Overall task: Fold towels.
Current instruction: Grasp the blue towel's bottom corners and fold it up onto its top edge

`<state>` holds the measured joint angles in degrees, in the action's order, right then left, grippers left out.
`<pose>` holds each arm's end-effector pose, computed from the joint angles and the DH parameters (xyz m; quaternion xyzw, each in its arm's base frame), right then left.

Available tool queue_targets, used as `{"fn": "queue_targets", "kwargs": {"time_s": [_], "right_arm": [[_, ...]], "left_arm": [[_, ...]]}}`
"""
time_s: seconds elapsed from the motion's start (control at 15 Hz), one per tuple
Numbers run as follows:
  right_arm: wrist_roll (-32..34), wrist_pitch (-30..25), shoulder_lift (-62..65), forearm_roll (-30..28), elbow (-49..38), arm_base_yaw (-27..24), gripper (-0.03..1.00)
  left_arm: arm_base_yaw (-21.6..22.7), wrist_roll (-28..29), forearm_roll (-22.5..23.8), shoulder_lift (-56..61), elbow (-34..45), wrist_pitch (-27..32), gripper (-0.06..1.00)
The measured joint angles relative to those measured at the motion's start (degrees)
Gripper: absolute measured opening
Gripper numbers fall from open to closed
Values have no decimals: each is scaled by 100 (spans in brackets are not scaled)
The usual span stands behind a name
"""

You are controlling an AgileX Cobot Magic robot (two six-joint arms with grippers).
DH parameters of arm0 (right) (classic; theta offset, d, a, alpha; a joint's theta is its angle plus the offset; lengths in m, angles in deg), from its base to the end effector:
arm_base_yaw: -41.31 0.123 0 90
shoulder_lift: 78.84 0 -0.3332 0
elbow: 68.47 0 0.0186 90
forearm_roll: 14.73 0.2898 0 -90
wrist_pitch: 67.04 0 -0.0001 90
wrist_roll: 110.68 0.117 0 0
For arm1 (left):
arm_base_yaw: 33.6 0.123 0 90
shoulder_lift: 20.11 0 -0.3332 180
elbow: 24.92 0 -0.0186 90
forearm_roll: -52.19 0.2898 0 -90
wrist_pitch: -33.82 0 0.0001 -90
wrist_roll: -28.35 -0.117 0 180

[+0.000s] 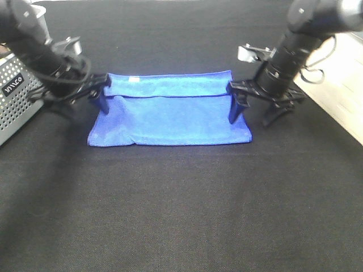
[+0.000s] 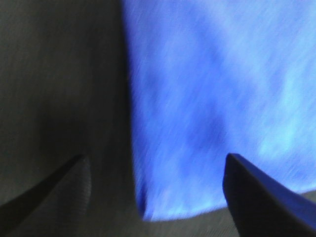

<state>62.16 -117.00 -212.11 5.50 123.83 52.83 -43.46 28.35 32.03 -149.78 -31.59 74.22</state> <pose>0.4912 0.1318 0.1216 -0.0586 0.9849 0.1458 0.0723 0.4899 -0.1117 0.1290 -0.0314 0.9806 -0.1432 0.1303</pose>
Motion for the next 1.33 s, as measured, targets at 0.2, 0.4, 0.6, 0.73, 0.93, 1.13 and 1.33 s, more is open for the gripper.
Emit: {"fn": "queue_targets", "kwargs": {"time_s": [0.2, 0.4, 0.6, 0.73, 0.93, 1.13, 1.33], "right_arm": [[-69, 246, 384, 74, -458, 0, 78], [-361, 309, 355, 166, -476, 0, 77], [-670, 441, 17, 642, -476, 0, 77], [-997, 510, -132, 1163, -476, 0, 73], [-1089, 556, -298, 1593, -407, 0, 58], [-1094, 705, -384, 1719, -401, 0, 20], [-739, 693, -418, 1518, -395, 0, 0]], "left_arm": [[0, 304, 17, 275, 745, -418, 71], [0, 332, -103, 183, 779, -699, 71], [0, 309, -430, -97, 779, -785, 71], [-17, 149, -682, -172, 739, -888, 71], [-126, 0, -848, -321, 504, -848, 62], [-178, 0, -928, -441, 367, -688, 21], [-178, 0, -453, -390, 361, -309, 1]]}}
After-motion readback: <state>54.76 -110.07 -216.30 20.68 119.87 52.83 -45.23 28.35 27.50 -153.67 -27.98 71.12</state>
